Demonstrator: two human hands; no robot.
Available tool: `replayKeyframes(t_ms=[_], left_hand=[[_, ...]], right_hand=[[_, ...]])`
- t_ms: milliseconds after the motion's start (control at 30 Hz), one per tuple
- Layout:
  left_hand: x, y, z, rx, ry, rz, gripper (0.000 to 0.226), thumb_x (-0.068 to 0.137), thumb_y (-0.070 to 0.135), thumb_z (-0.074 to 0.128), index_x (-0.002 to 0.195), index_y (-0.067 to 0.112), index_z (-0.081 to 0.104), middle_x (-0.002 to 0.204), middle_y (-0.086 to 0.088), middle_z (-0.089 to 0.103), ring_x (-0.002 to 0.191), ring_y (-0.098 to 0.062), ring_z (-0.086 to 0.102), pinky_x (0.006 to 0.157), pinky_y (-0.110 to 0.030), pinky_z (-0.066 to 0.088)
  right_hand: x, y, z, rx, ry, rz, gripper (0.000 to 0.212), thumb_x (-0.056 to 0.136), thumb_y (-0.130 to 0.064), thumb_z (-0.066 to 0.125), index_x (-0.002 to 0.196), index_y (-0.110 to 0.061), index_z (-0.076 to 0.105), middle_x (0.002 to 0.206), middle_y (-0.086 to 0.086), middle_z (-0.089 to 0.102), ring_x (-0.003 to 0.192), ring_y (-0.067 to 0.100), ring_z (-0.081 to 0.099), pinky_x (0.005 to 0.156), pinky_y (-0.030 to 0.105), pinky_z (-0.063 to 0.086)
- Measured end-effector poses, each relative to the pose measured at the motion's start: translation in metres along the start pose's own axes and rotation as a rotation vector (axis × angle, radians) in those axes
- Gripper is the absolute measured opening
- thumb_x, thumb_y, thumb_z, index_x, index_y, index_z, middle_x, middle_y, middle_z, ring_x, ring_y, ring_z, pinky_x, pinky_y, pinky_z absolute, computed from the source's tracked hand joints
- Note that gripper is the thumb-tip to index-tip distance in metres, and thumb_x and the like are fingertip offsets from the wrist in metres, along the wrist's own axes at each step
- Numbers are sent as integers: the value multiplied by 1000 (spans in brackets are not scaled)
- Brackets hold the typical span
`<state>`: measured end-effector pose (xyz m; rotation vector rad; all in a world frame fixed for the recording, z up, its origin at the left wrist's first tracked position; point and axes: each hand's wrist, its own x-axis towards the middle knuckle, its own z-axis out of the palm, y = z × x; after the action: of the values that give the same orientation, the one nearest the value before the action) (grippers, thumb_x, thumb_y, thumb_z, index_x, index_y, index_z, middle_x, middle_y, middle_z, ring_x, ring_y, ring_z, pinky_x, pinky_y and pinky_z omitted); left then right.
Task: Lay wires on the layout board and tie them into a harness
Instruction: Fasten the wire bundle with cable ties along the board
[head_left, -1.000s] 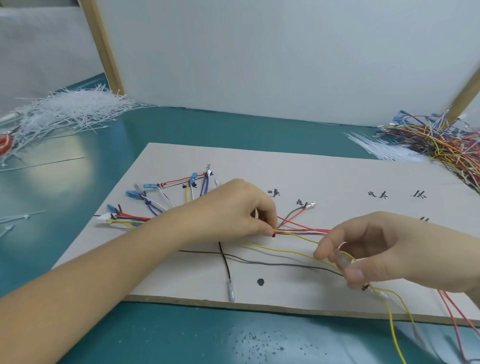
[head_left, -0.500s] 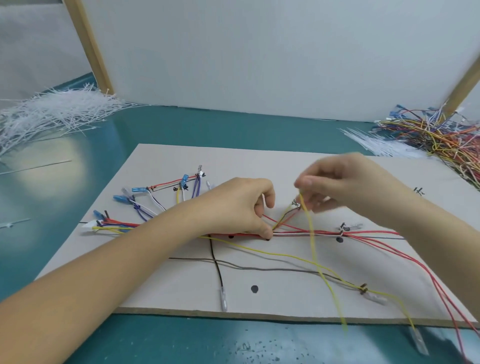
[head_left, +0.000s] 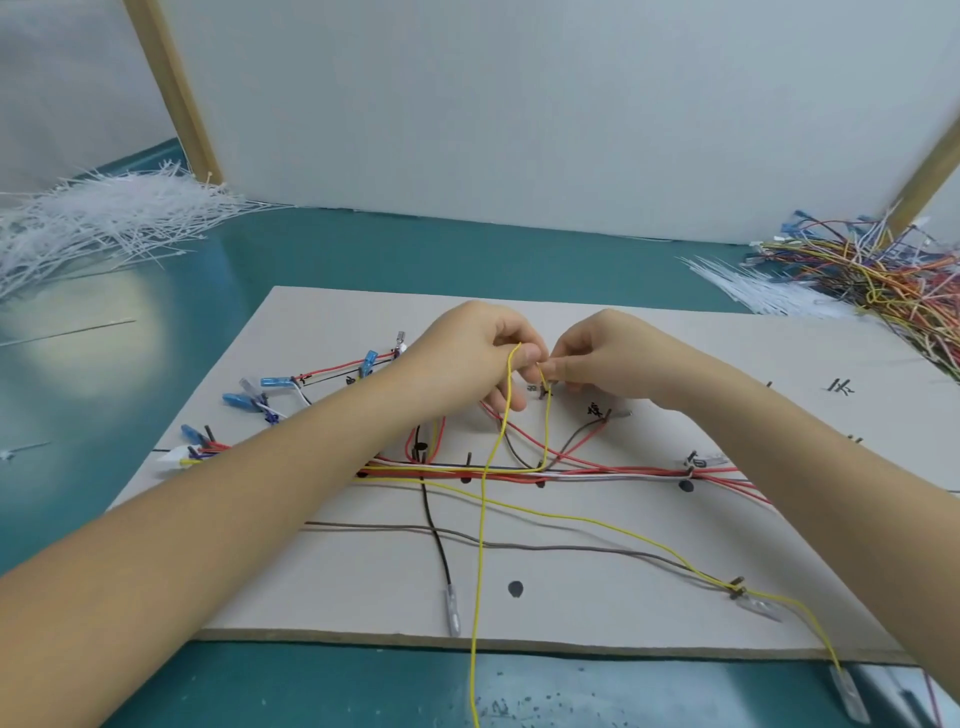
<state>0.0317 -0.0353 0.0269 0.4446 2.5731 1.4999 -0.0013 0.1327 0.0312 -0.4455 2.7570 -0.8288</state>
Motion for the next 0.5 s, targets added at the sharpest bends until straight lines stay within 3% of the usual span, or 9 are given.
replayKeyframes(t_ms=[133,200,267,333,433,500], left_hand=[[7,-2,3,-14,-9,-24,25,95,5,45,80,19,59,71,3,65,54,-8,63,50,-21,51],[5,-2,3,38,-87,-32,21,94,6,47,85,20,59,75,1,66,64,-11,63,58,-22,53],[1,-2,-2,284,-197,24,15,90,14,54,95,27,59,83,4,70,80,-11,64,74,-26,51],[-3,-2,-5,473,-268,67,20,87,22,59,104,33,58,85,7,70,87,-6,61,80,-27,47],[-5,2,-6,435,-245,110,10,89,21,57,96,23,65,75,14,67,71,4,59,70,-16,45],[-2,4,-5,302,-187,88,14,93,18,51,89,17,65,79,9,67,67,-5,65,63,-15,48]], right_hand=[[-1,3,1,34,25,15,22,87,-31,63,67,-22,63,61,-7,56,51,9,42,36,8,27],[-1,4,1,47,24,17,22,87,-30,63,68,-21,64,60,-7,55,49,8,40,36,8,27],[0,4,2,45,15,13,21,87,-28,62,67,-21,64,58,-8,55,47,7,40,36,10,28],[0,4,3,33,13,1,23,87,-26,62,65,-21,62,56,-9,55,42,3,39,37,11,29],[0,4,4,12,7,-6,21,88,-29,61,70,-19,64,64,-1,55,47,9,39,39,14,29],[-1,5,3,44,12,1,22,88,-31,61,71,-17,65,65,1,53,48,11,37,36,11,27]])
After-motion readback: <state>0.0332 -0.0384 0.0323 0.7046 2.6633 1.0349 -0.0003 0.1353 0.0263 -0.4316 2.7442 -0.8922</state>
